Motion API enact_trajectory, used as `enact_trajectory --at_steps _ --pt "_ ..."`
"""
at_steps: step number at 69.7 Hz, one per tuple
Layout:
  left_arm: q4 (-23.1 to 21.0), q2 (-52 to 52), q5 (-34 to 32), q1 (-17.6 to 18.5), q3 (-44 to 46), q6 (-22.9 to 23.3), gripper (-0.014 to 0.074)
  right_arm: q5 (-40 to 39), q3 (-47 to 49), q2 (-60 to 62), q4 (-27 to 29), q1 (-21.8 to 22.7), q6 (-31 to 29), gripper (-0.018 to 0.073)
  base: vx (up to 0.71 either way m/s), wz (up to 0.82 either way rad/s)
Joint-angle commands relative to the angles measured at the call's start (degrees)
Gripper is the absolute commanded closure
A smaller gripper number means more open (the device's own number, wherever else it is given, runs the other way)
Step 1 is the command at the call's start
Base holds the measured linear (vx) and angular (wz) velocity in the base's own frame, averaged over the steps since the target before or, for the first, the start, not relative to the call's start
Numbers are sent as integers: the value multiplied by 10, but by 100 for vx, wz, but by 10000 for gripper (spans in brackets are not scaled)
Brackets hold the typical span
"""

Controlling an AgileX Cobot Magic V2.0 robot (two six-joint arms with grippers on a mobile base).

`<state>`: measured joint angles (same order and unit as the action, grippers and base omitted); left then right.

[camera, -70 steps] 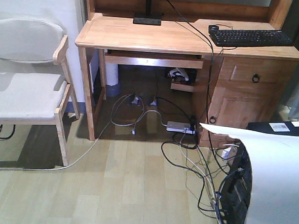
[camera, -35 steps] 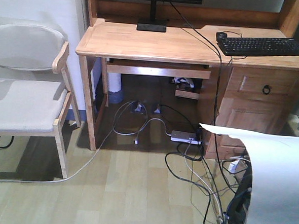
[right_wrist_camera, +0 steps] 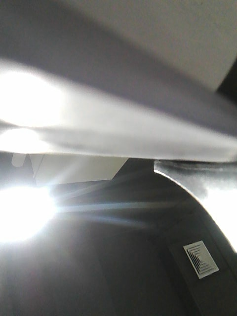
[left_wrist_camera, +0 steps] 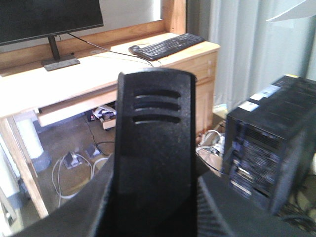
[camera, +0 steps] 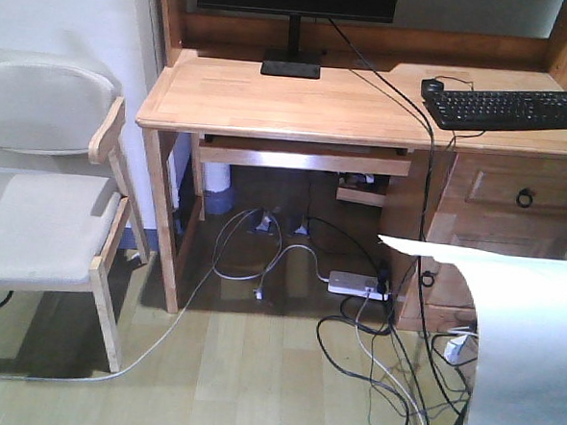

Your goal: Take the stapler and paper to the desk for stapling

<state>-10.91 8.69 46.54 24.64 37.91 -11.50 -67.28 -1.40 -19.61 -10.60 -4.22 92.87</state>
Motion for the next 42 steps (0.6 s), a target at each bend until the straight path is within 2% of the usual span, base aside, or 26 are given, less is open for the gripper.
enact_trajectory --at_steps 1,42 --pt "-11 8 -68 0 15 2 603 -70 11 -4 -1 3 -9 564 25 -2" --pt "-11 8 -68 0 15 2 603 -70 11 -4 -1 3 -9 564 28 -6"
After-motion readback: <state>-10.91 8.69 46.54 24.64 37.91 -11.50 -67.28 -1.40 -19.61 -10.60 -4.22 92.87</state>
